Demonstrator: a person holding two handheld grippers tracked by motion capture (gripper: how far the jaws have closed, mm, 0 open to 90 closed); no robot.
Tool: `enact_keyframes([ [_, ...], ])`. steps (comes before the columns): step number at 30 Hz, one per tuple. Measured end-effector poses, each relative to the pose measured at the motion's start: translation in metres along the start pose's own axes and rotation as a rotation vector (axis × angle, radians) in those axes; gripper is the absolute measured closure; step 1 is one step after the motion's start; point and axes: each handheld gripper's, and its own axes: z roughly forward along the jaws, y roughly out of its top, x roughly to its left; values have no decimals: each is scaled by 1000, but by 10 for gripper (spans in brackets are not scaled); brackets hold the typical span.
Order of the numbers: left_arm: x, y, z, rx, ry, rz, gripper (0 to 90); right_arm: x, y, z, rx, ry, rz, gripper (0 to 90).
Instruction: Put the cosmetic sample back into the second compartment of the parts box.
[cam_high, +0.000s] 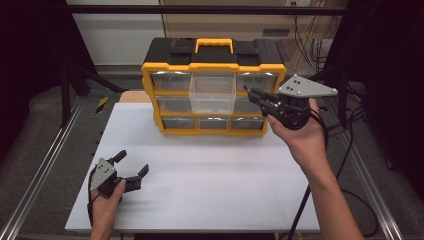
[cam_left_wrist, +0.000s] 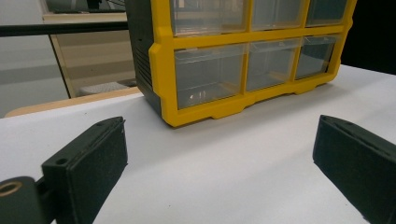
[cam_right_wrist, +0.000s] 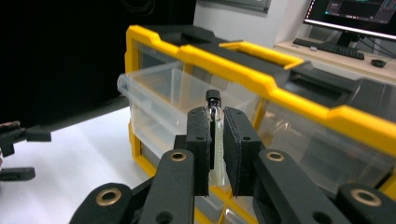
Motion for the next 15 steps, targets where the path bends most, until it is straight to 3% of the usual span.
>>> enact_keyframes([
  [8,-2,0,1,3,-4,5,29,-3,20,8,-7,6,-19,810],
  [15,-2,0,1,2,-3,7,29,-8,30,22,23,10,-42,810],
])
